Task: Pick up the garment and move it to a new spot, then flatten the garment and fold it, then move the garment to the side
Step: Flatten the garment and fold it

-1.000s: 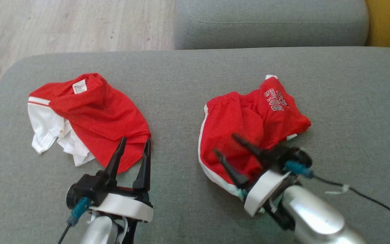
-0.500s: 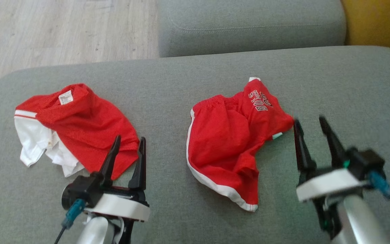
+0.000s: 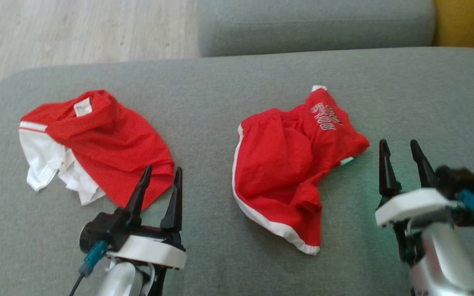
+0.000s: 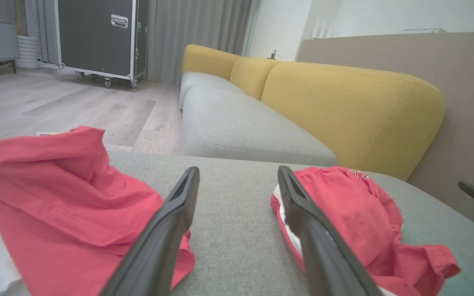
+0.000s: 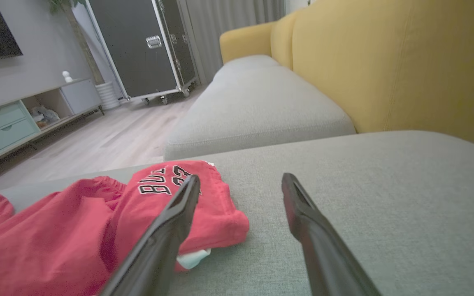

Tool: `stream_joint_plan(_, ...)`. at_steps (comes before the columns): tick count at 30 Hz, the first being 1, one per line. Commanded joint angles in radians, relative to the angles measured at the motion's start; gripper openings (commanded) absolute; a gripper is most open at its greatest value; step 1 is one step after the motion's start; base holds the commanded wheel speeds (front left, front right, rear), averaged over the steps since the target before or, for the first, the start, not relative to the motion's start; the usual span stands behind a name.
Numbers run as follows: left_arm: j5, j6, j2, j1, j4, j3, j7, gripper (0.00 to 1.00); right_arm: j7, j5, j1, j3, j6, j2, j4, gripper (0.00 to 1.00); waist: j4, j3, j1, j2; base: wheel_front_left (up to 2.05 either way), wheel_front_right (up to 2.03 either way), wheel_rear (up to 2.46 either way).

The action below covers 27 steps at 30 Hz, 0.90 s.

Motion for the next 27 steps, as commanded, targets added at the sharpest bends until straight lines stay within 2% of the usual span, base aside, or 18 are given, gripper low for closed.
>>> stream_joint_plan(1, -0.002, 0.001, 0.000, -0.054, -0.026, 0.023, -0.010, 1.00, 0.010, -0.006, -0.063, 0.015, 0.004, 0.004, -0.003, 1.00, 0.016, 0.017, -0.0001, 0.0000, 0.00, 0.00, 0.00)
stream_joint_plan(10, -0.008, 0.001, 0.000, -0.087, -0.013, -0.001, -0.010, 1.00, 0.112, 0.112, -0.268, -0.070, 0.004, 0.004, 0.336, 1.00, 0.085, 0.072, -0.0001, 0.0000, 0.00, 0.00, 0.00)
stream_joint_plan(16, -0.009, 0.001, 0.000, -0.090, -0.007, -0.003, -0.010, 1.00, 0.137, 0.212, -0.321, -0.022, 0.004, 0.004, 0.456, 1.00, 0.102, 0.073, -0.0001, 0.0000, 0.00, 0.00, 0.00)
stream_joint_plan(17, -0.009, 0.001, 0.000, -0.090, -0.006, -0.002, -0.010, 1.00, 0.123, 0.198, -0.323, -0.007, 0.004, -0.004, 0.468, 0.37, 0.102, 0.072, -0.0001, 0.0000, 0.00, 0.00, 0.00)
stream_joint_plan(18, -0.009, 0.001, 0.000, -0.089, -0.006, -0.001, -0.010, 1.00, 0.101, 0.188, -0.326, -0.004, 0.004, -0.013, 0.480, 0.00, 0.102, 0.070, -0.0001, 0.0000, 0.00, 0.00, 0.00)
stream_joint_plan(23, -0.006, 0.001, 0.000, -0.077, -0.001, 0.004, -0.010, 1.00, 0.015, 0.160, -0.356, -0.002, 0.004, -0.021, 0.510, 0.00, 0.096, 0.051, -0.0001, 0.0000, 0.00, 0.00, 0.00)
stream_joint_plan(27, -0.010, 0.001, 0.000, -0.068, 0.002, 0.005, -0.010, 1.00, -0.015, 0.124, -0.393, 0.004, 0.004, -0.029, 0.484, 0.00, 0.092, 0.031, -0.0001, 0.0000, 0.00, 0.00, 0.00)
